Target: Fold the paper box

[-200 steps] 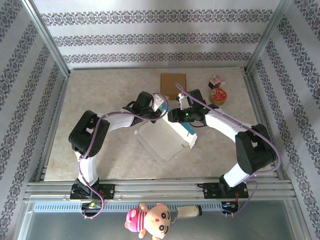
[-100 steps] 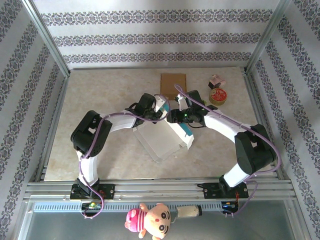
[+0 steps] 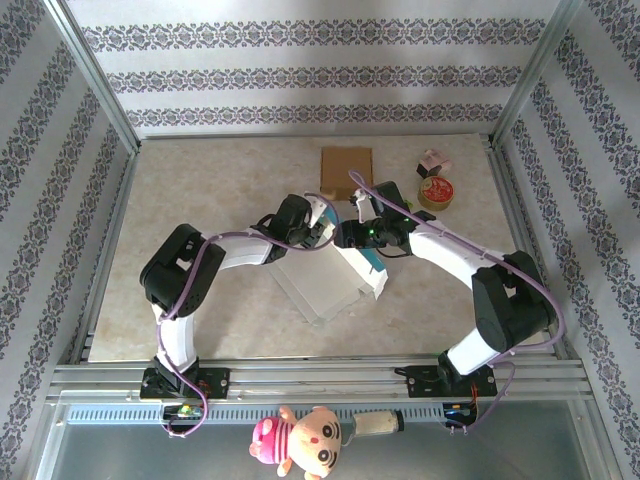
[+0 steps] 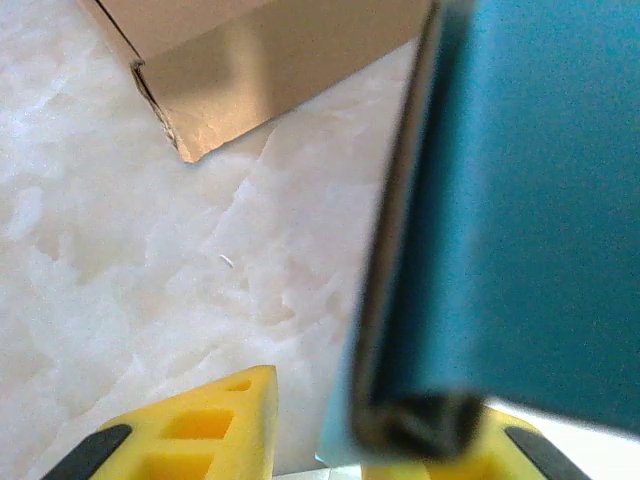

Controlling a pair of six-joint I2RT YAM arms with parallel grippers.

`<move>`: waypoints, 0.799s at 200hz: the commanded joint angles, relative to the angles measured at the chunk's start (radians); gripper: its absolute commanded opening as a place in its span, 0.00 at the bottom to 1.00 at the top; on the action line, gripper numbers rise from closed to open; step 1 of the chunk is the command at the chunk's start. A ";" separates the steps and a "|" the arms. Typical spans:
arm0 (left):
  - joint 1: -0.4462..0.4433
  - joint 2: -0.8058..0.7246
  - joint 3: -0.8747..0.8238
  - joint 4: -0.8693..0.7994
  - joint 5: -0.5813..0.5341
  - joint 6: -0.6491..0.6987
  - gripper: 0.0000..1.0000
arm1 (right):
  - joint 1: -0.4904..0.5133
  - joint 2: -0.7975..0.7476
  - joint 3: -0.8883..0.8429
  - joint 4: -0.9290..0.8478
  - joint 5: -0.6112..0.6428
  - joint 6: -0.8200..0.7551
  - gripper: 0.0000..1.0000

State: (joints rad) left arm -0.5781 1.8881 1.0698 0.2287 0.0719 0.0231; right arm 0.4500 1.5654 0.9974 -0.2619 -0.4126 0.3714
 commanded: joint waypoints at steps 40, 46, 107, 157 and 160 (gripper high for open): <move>0.045 -0.121 -0.072 0.021 0.196 -0.022 0.31 | 0.009 -0.018 -0.016 -0.027 0.006 -0.003 0.51; 0.048 -0.118 -0.070 0.018 0.192 -0.019 0.31 | 0.010 -0.017 -0.017 -0.026 0.003 -0.004 0.51; 0.069 -0.027 -0.004 0.054 0.178 0.005 0.24 | 0.010 -0.011 -0.008 -0.028 -0.021 -0.002 0.52; 0.069 0.013 0.016 0.129 0.225 -0.036 0.03 | 0.009 -0.036 0.044 -0.065 0.017 -0.014 0.63; 0.069 0.013 0.012 0.132 0.222 -0.039 0.01 | 0.007 -0.039 0.050 -0.069 0.024 -0.012 0.63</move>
State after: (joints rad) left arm -0.5213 1.8885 1.0649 0.2737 0.2680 0.0181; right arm 0.4500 1.5650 0.9997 -0.2855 -0.4110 0.3649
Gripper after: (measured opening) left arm 0.075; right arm 0.602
